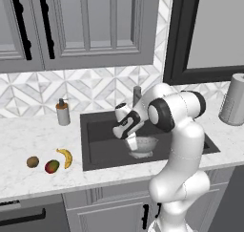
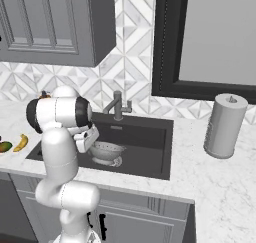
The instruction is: Put the colander in the sink, put the kiwi, banana, mango in the colander, and turn on the sink faucet and pour water over the colander.
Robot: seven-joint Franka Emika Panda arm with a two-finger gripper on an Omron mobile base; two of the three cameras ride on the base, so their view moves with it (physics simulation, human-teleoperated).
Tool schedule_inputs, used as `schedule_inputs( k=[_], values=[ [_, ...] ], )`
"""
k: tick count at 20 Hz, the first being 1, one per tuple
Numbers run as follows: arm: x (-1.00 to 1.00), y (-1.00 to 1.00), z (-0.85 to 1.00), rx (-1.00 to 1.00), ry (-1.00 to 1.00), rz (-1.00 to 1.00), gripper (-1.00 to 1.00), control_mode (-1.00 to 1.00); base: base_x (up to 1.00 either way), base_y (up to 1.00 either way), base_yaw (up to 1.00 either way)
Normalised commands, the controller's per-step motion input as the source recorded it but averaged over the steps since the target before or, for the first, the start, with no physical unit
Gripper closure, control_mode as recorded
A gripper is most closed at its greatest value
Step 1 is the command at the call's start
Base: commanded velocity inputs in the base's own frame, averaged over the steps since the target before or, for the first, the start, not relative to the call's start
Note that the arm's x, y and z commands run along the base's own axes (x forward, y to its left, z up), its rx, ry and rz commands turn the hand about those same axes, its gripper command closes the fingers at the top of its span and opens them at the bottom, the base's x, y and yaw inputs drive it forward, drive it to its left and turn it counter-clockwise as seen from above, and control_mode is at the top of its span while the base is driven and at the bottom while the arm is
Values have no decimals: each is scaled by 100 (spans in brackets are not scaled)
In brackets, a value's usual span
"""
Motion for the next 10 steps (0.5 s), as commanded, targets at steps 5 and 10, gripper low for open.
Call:
schedule_inputs(
  k=[5, 10],
  values=[
    [-9, 0, -14, -3, -22, 0, 100, -100, 0, 0, 0],
    [-2, 0, -15, -4, -24, -3, 100, -100, 0, 0, 0]
  ],
)
